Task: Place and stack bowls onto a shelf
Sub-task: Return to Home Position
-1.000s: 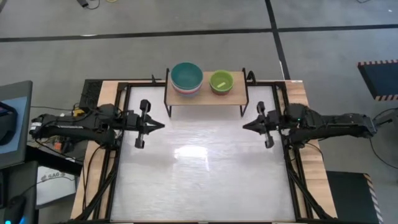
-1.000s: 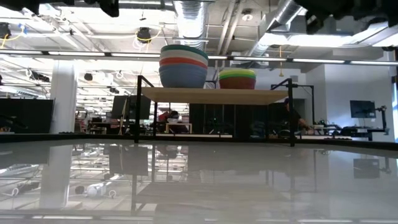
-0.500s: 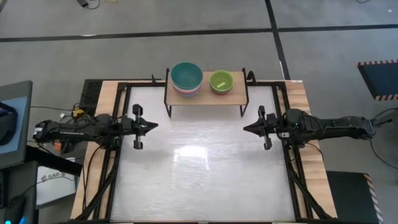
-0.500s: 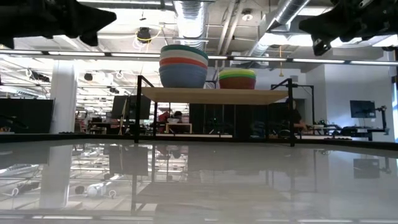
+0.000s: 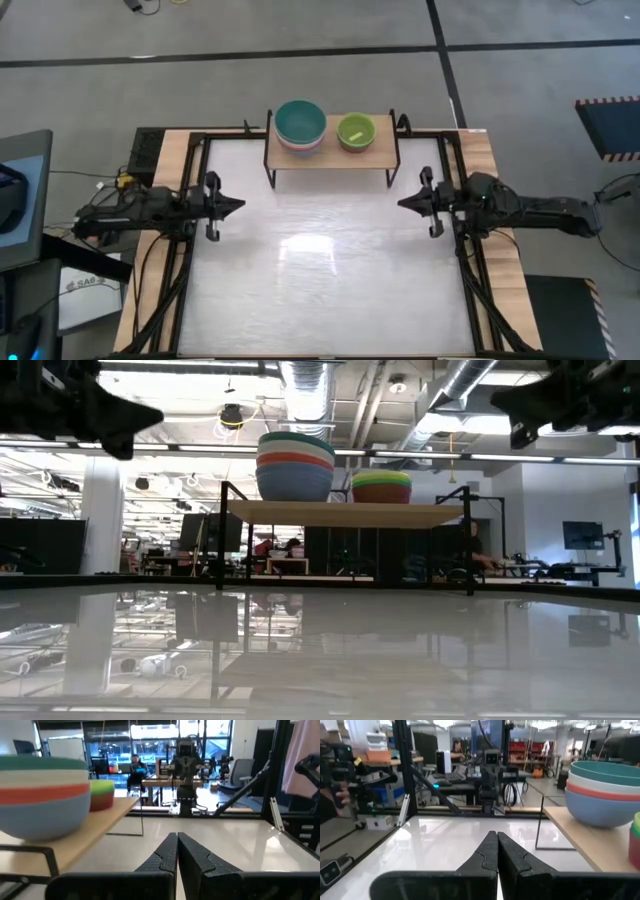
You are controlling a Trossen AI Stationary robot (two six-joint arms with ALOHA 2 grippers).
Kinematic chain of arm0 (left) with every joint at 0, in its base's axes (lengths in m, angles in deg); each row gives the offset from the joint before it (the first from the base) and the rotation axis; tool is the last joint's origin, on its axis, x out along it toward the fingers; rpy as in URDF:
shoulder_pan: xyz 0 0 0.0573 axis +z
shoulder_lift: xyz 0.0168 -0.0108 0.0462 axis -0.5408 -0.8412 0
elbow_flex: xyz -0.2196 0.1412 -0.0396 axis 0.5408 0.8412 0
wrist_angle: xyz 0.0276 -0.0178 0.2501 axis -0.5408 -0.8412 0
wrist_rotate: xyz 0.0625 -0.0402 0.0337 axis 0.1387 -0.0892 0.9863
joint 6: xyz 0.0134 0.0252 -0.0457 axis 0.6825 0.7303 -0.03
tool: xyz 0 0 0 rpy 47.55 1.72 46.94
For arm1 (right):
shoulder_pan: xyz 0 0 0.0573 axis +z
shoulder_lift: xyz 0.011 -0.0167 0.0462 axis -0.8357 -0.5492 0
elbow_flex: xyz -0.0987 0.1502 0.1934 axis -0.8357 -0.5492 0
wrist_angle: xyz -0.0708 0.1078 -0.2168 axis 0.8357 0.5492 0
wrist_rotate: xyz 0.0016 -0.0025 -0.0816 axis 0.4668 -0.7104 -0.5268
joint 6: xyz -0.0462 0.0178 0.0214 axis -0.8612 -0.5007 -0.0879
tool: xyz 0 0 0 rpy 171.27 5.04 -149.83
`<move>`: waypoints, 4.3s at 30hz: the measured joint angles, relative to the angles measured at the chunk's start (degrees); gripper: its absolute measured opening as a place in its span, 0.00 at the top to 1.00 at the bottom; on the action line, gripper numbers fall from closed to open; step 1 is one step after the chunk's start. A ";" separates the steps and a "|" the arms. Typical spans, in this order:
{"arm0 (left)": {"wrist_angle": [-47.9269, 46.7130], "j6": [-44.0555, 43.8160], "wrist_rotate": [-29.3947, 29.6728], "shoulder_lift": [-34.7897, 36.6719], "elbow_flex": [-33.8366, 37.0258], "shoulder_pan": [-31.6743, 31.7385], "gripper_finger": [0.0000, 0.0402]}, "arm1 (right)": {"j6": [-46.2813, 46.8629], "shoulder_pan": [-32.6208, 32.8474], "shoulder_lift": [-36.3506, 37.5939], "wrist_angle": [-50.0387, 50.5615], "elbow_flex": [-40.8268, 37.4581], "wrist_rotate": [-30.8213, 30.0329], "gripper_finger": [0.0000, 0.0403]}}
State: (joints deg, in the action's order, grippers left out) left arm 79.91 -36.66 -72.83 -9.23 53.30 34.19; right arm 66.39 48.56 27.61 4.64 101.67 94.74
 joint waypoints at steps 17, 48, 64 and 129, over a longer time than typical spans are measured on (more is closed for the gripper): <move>1.49 -2.14 -1.87 0.49 2.21 -0.01 1.00 | 2.59 1.39 19.55 10.77 -6.12 0.00 0.95; 0.46 -8.15 -3.48 -1.77 6.26 -0.07 1.00 | 9.96 5.70 19.34 4.38 -13.80 2.61 0.89; 0.43 -8.25 -3.39 -1.77 6.37 -0.07 1.00 | 12.59 6.24 19.34 4.73 -13.88 2.71 0.89; 0.43 -8.25 -3.32 -1.77 6.45 -0.07 1.00 | 12.50 6.24 19.33 4.82 -13.99 2.75 0.88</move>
State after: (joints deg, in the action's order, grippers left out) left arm 80.34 -44.91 -76.16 -11.00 59.75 34.12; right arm 78.88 54.80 46.94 9.46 87.68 97.49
